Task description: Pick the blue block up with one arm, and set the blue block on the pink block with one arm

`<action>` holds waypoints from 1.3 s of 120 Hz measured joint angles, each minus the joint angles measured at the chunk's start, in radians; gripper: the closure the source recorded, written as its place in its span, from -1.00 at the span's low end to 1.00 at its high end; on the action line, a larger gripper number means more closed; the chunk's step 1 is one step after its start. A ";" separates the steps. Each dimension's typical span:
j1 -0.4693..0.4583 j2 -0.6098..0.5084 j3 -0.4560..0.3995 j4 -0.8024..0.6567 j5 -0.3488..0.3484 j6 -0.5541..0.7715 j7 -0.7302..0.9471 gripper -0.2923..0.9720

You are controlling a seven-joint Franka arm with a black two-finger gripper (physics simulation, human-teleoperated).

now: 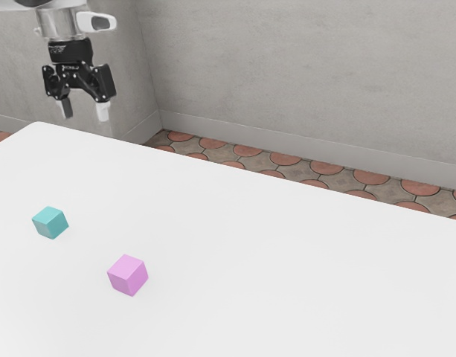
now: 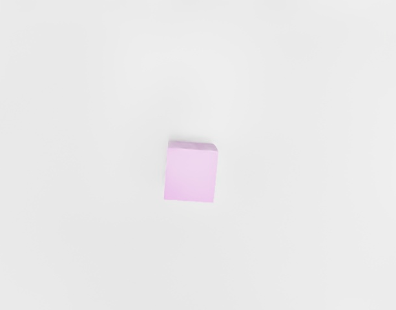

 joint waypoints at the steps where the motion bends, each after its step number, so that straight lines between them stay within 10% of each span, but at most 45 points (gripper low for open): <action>1: 0.001 0.001 0.000 0.001 0.000 0.006 0.000 -0.54; 30: -0.019 0.006 -0.003 0.019 -0.003 0.109 0.000 -0.54; 50: -0.071 -0.011 -0.031 0.292 0.018 0.026 -0.001 -0.54; 88: -0.152 0.129 -0.043 0.291 0.206 -0.018 0.000 -0.54; 113: -0.341 0.080 0.241 -0.145 0.225 0.244 0.019 -0.54; 156: -0.330 0.083 0.275 -0.168 0.198 0.412 0.052 -0.54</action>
